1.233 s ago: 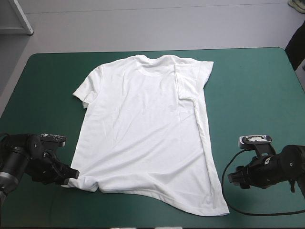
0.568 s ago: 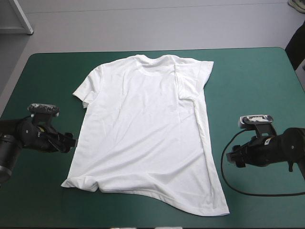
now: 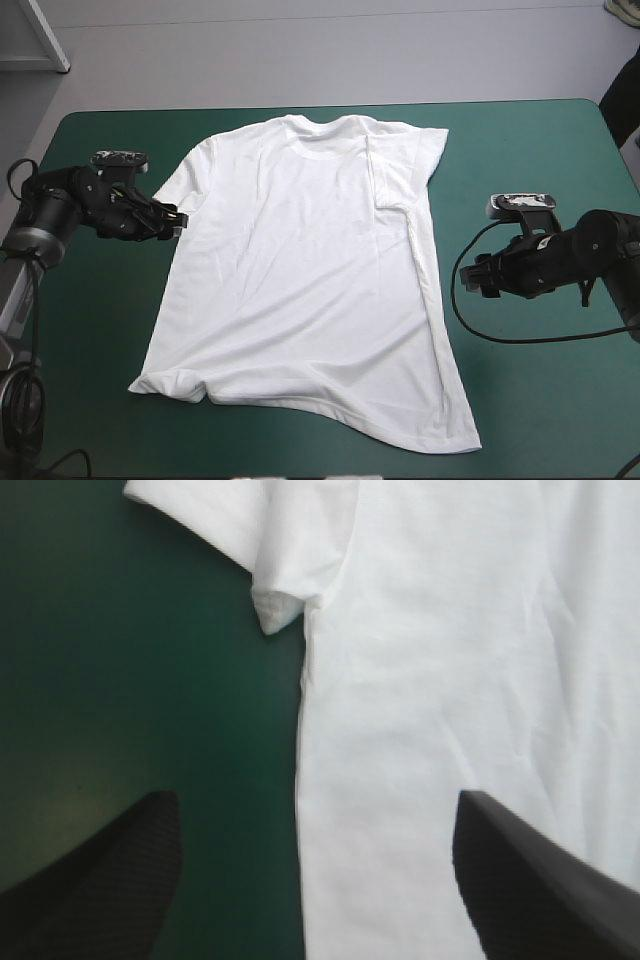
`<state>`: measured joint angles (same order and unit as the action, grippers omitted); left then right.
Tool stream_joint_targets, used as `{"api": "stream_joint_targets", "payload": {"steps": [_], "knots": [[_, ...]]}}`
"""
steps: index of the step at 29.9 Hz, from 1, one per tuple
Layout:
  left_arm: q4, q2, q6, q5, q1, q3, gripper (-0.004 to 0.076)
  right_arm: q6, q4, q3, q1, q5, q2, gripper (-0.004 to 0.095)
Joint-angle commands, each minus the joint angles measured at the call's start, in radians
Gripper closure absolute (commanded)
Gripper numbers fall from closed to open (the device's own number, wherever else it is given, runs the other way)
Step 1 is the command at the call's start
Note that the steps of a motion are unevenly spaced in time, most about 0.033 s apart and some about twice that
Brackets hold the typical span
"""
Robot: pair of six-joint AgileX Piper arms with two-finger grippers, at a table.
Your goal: Fold the cloth
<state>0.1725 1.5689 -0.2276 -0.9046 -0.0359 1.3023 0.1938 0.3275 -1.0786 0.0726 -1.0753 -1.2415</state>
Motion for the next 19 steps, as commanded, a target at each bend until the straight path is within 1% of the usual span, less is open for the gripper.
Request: {"api": "stream_joint_targets", "payload": {"steps": [1, 8, 10, 13, 16, 19], "knots": [[0.024, 0.044, -0.018, 0.073, 0.000, 0.034, 0.0181, 0.017, 0.021, -0.039, -0.009, 0.034, 0.013, 0.0324], [0.026, 0.173, -0.018, 0.202, 0.000, 0.034, 0.0181, 0.017, 0.021, -0.039, -0.009, 0.037, 0.013, 0.0324], [0.038, 0.200, -0.021, 0.222, 0.000, 0.034, 0.0181, 0.017, 0.021, -0.039, -0.009, 0.035, 0.013, 0.0326], [0.093, 0.232, -0.065, 0.239, 0.002, 0.034, 0.0188, 0.017, 0.021, -0.039, -0.009, 0.043, 0.013, 0.0328], [0.189, 0.255, -0.117, 0.239, 0.002, 0.034, 0.0240, 0.019, 0.021, -0.039, -0.009, 0.071, 0.012, 0.0327], [0.242, 0.274, -0.158, 0.239, 0.002, 0.034, 0.0346, 0.021, 0.021, -0.044, -0.009, 0.102, -0.003, 0.0328]]}}
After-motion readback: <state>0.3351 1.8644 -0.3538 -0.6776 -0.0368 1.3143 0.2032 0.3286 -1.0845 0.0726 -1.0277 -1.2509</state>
